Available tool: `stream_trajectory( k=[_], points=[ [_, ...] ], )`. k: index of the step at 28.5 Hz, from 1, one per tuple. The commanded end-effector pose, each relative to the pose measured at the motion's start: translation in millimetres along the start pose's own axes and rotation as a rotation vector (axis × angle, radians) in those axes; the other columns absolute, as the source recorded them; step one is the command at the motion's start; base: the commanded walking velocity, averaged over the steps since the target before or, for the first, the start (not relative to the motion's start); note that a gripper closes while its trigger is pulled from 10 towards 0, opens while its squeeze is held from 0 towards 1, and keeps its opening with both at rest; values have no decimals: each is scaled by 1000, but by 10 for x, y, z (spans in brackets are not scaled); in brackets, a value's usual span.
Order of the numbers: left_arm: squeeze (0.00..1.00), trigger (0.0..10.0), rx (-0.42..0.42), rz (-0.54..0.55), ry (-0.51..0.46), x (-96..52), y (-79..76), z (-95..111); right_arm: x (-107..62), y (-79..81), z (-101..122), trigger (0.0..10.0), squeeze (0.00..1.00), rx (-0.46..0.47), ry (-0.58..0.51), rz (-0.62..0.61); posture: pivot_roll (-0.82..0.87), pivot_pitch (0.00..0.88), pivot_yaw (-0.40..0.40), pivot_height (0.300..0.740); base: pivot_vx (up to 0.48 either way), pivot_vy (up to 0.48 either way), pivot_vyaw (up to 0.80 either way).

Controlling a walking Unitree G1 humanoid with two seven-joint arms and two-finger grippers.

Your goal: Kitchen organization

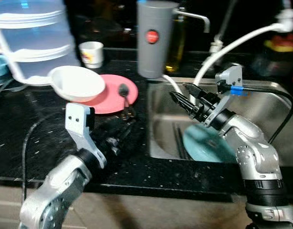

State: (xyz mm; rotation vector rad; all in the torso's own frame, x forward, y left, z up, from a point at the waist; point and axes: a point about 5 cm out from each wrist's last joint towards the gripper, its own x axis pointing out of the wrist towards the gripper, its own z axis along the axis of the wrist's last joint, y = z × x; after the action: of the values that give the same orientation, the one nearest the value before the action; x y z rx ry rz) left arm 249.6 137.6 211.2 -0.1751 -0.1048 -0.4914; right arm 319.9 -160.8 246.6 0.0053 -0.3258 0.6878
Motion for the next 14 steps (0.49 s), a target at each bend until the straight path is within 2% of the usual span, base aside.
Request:
stream_trajectory(
  k=[1,2,3,4,5,6,7,8,9,11,12,13,14],
  points=[
    [0,10000,79,76,-24,11,137,89,12,57,3,10000,0,23,-17,27,100,0,-13,740,0,0,0],
    [0,10000,126,106,-40,16,204,158,12,77,-3,10000,0,39,-22,34,100,0,-13,740,0,0,0],
    [0,10000,206,132,-55,23,291,260,10,124,-26,10000,0,62,-24,52,99,0,-13,740,0,0,0],
    [0,10000,206,132,-55,23,291,260,10,124,-26,10000,0,62,-24,52,99,0,-13,740,0,0,0],
    [0,10000,370,134,-52,33,401,407,10,223,-70,10000,0,106,-30,84,96,0,-18,740,0,0,0],
    [0,10000,453,114,-40,36,457,474,13,286,-118,10000,0,136,-26,96,95,0,-19,740,0,0,0],
    [0,10000,453,114,-40,36,457,474,13,286,-118,10000,0,136,-26,96,95,0,-19,740,0,0,0],
    [0,10000,508,100,-28,36,504,520,13,334,-158,10000,0,158,-21,104,95,0,-19,740,0,0,0],
    [0,10000,508,100,-28,36,504,520,13,334,-158,10000,0,158,-21,104,95,0,-19,740,0,0,0],
    [0,10000,641,95,4,23,685,675,9,468,-262,10000,0,199,-1,130,98,0,-21,740,0,0,0],
    [0,10000,641,95,4,23,685,675,9,468,-262,10000,0,199,-1,130,98,0,-21,740,0,0,0],
    [0,10000,738,101,32,9,821,804,1,539,-319,10000,0,223,11,141,100,0,-15,740,0,0,0],
    [0,10000,738,101,32,9,821,804,1,539,-319,10000,0,223,11,141,100,0,-15,740,0,0,0]
  ],
)
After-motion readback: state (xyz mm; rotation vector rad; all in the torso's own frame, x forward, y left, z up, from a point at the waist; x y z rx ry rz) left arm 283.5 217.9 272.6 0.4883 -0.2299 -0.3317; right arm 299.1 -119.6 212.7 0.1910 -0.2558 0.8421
